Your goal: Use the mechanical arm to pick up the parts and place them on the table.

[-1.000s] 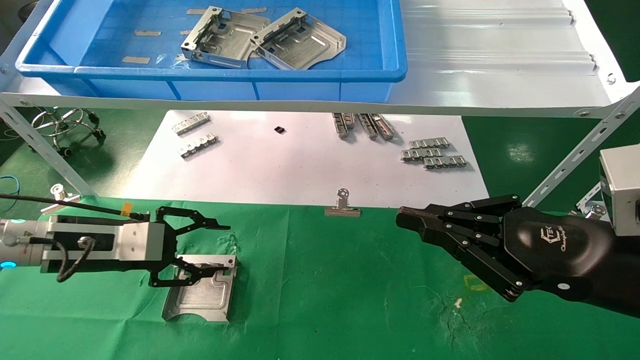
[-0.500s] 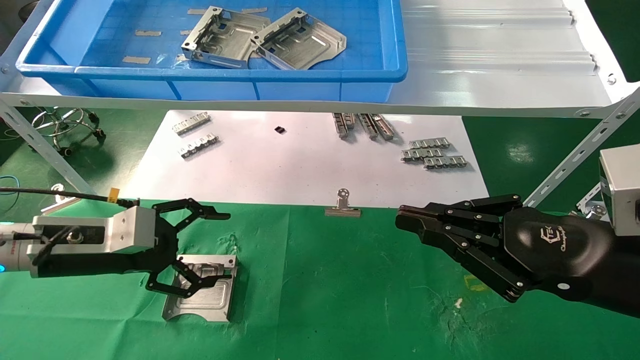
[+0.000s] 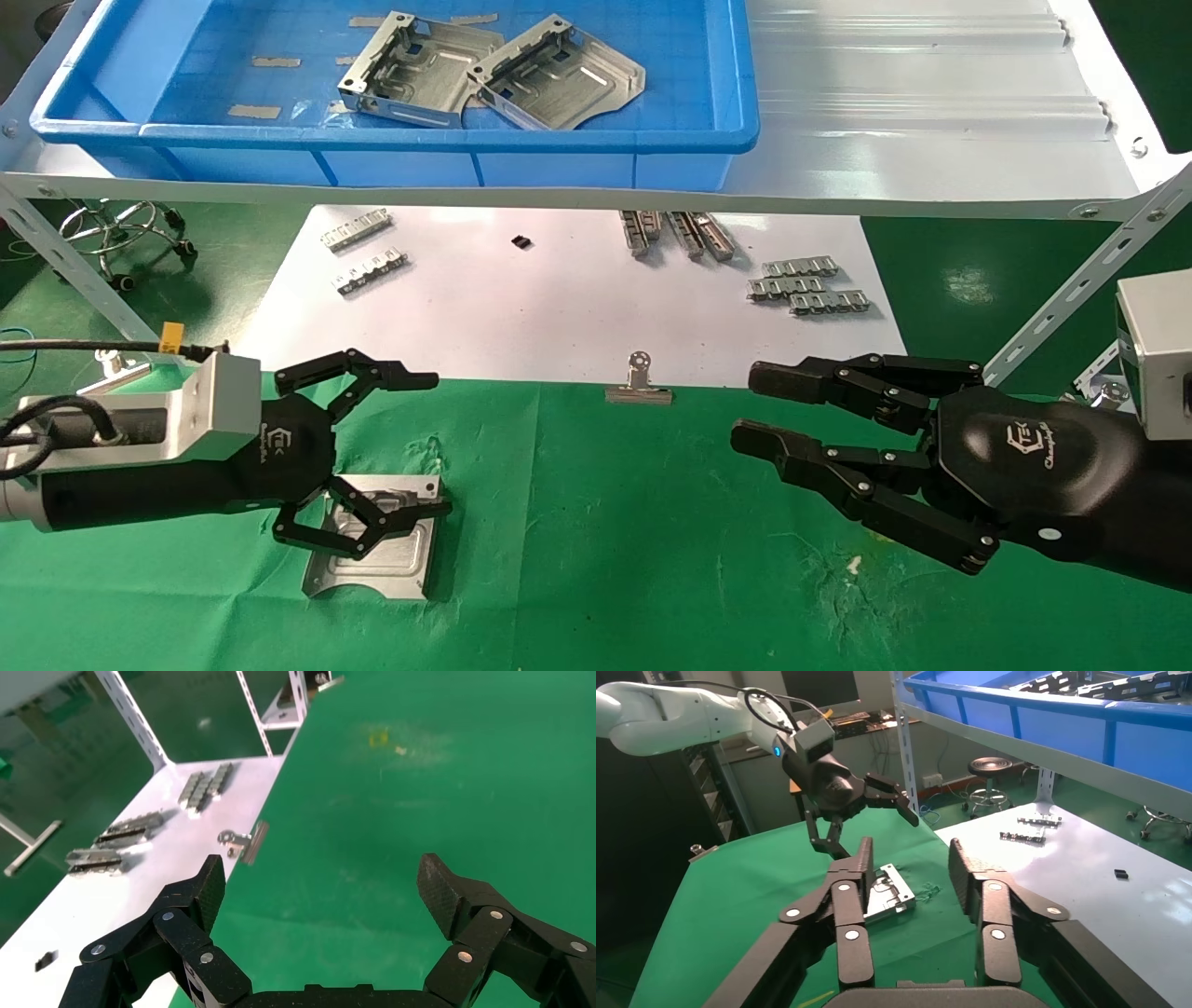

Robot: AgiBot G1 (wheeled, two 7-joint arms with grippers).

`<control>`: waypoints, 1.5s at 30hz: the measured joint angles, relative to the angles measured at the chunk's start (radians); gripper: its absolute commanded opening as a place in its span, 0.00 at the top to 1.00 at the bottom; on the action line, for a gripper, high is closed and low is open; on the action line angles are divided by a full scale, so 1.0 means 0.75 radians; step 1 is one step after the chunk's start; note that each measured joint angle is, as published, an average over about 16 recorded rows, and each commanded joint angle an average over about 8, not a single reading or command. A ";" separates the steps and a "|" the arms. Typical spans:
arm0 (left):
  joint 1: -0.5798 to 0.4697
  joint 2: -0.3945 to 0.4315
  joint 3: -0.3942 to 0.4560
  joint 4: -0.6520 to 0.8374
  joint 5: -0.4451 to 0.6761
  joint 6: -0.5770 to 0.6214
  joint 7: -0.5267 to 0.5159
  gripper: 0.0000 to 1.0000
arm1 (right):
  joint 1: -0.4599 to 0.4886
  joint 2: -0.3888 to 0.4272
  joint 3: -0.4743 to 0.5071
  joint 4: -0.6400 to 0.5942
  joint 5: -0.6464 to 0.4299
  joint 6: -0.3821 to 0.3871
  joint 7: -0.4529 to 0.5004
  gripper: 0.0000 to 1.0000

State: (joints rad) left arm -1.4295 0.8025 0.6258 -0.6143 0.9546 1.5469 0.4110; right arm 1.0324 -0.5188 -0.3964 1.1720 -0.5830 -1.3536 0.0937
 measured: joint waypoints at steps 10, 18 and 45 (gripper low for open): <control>0.134 -0.072 -0.131 -0.254 -0.085 -0.019 -0.227 0.00 | 0.000 0.000 0.000 0.000 0.000 0.000 0.000 0.00; 0.241 -0.130 -0.235 -0.455 -0.152 -0.035 -0.407 0.00 | 0.000 0.000 0.000 0.000 0.000 0.000 0.000 0.00; 0.494 -0.266 -0.482 -0.932 -0.314 -0.071 -0.818 0.00 | 0.000 0.000 0.000 0.000 0.000 0.000 0.000 0.00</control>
State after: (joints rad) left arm -1.0591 0.6032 0.2646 -1.3134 0.7192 1.4935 -0.2028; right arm 1.0322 -0.5187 -0.3963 1.1718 -0.5829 -1.3534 0.0936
